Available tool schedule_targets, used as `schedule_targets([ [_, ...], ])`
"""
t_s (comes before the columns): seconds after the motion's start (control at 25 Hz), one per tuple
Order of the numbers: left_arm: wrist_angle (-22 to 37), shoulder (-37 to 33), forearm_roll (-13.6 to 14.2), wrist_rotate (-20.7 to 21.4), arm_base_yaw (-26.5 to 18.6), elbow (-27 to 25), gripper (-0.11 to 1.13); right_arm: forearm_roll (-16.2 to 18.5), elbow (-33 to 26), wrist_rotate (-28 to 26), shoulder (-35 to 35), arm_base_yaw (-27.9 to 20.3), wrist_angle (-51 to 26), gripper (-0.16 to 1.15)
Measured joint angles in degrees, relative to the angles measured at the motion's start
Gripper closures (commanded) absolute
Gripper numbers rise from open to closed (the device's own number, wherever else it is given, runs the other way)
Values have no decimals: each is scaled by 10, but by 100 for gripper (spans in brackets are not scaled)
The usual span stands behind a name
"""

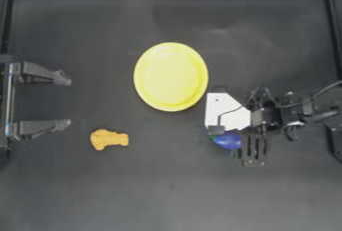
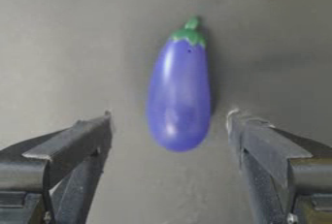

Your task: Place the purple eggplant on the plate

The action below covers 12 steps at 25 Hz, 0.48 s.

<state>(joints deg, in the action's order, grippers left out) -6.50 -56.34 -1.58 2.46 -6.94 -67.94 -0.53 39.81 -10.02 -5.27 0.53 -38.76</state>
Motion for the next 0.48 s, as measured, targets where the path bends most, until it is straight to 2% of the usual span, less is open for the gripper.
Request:
schedule_targets([
  [0.48,0,-12,-9,-1,-1,-7,-1,-4,-1,0,47,4,36,0],
])
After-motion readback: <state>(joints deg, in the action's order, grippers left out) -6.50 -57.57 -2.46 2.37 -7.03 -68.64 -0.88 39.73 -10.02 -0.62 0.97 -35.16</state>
